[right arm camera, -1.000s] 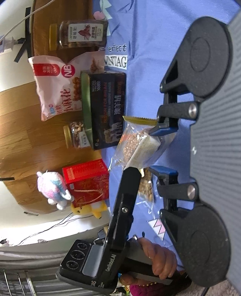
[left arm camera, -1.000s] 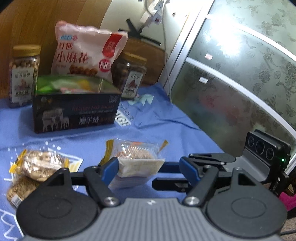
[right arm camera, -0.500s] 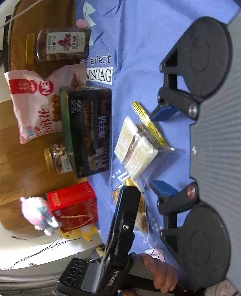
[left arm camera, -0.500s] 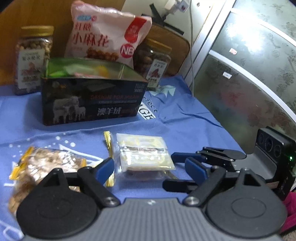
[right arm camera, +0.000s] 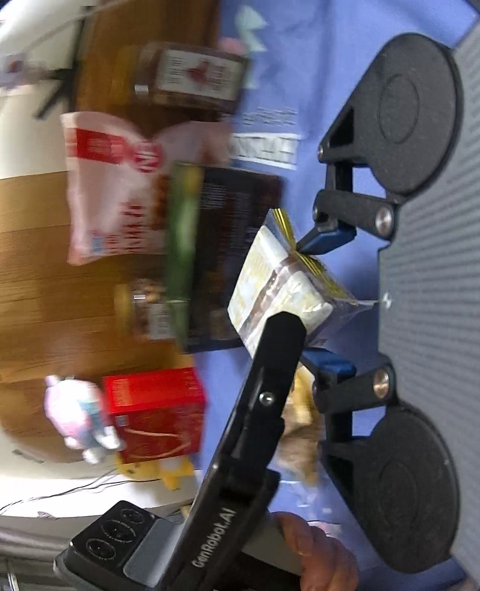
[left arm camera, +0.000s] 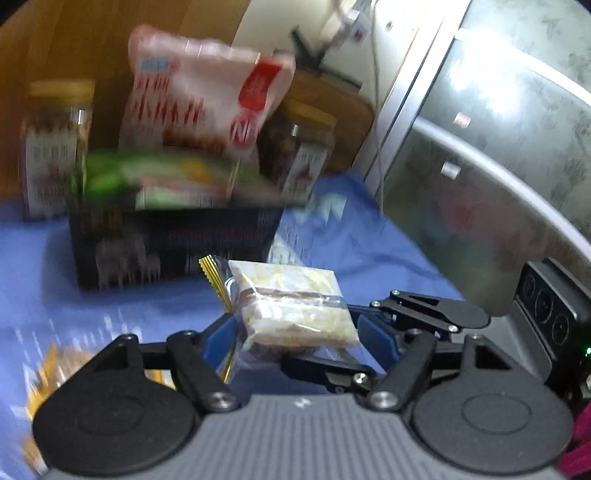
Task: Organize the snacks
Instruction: 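Carry the cake packet over the tin with the left gripper, then open the left gripper to drop the cake packet into the tin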
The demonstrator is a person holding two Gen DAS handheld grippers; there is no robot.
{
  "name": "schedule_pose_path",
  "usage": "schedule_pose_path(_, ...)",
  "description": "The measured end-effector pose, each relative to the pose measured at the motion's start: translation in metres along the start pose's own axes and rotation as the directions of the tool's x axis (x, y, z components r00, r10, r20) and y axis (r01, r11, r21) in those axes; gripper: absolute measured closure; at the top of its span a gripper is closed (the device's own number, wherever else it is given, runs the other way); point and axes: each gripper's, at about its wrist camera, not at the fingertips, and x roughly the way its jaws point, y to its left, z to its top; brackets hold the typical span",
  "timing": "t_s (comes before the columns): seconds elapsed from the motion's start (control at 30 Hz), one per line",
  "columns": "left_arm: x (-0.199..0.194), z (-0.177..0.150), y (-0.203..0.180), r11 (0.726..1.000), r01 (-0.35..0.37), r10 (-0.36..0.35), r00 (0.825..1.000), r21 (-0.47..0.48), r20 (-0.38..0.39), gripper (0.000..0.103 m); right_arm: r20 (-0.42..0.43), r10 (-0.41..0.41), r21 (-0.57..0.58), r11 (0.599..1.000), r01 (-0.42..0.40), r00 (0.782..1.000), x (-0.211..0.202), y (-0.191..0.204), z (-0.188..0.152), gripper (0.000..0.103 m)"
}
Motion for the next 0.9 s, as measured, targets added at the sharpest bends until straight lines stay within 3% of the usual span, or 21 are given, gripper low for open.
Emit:
schedule_pose_path(0.23, 0.003, 0.061, 0.002, 0.991, -0.082, 0.067, 0.988, 0.104, 0.139, 0.029, 0.118, -0.034, -0.087, 0.995, 0.045, 0.992, 0.023, -0.020, 0.063, 0.045)
schedule_pose_path(0.4, 0.032, 0.095, 0.035, 0.995, -0.100, 0.095, 0.978, 0.019, 0.185, 0.030, 0.115, -0.023, -0.010, 1.000, 0.024, 0.993, 0.064, -0.055, 0.094, 0.045)
schedule_pose_path(0.77, 0.078, 0.094, 0.082, 0.991, -0.123, 0.129, 0.983, -0.059, 0.131, 0.030, 0.007, -0.068, -0.008, 0.998, 0.069, 0.998, 0.118, -0.072, 0.090, 0.041)
schedule_pose_path(0.9, 0.084, 0.092, 0.081, 0.980, -0.194, 0.197, 0.971, -0.032, 0.137, 0.011, 0.016, -0.112, 0.004, 0.994, 0.112, 0.994, 0.121, -0.076, 0.083, 0.029)
